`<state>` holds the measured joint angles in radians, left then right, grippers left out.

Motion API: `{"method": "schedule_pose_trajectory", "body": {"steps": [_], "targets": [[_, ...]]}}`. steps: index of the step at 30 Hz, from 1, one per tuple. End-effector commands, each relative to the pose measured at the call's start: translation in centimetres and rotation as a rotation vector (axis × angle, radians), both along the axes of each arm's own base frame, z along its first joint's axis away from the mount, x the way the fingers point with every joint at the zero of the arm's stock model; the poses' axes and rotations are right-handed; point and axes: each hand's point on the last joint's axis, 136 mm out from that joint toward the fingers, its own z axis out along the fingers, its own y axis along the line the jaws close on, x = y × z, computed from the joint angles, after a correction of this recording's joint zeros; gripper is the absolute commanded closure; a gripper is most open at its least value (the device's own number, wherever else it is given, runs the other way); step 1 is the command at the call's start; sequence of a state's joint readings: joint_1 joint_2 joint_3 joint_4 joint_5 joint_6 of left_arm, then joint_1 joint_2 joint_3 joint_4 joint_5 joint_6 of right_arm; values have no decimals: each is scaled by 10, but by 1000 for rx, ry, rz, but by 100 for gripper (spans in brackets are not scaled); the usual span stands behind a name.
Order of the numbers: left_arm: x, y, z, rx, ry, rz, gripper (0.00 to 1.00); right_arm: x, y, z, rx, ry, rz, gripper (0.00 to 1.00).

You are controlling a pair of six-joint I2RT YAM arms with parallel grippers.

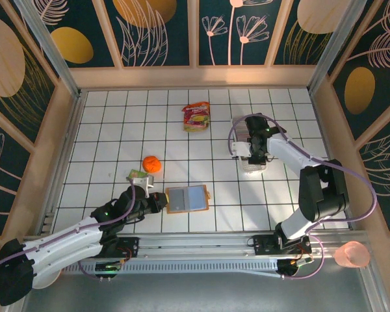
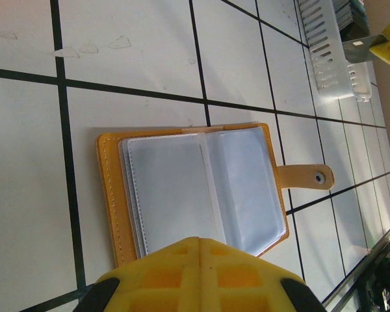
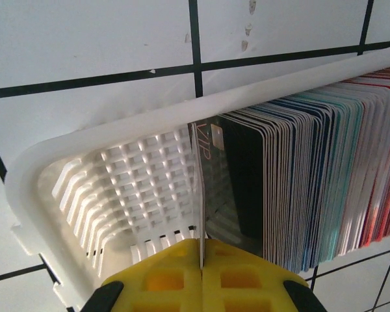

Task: Put the credit cards into the card holder
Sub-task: Place several credit cards in the storage box.

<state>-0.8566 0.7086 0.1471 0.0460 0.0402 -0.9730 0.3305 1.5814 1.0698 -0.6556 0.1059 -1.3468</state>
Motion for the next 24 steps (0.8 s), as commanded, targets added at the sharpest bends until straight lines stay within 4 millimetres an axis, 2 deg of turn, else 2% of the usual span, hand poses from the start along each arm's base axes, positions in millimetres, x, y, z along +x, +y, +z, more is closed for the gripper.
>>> {"method": "schedule_pose_trajectory", "body": {"steps": [1,6,16,20,24], "targets": [[-1,3,-5,10,8,9,95,8,-4,-7,-55,-43,17,98],[-1,3,-5,5,8,10,95,19,-11,-10,-105,-120,19,74],[-3,3,-8,4,15,8,96,34,-13,-14,-134,-242,32,40],[-2,3,-7,3,15,9,96,41,-9,-14,-136,-296,55,36],[-2,3,-6,6,15,10,96,50,-1,-1,-99,-354,56,41]]}}
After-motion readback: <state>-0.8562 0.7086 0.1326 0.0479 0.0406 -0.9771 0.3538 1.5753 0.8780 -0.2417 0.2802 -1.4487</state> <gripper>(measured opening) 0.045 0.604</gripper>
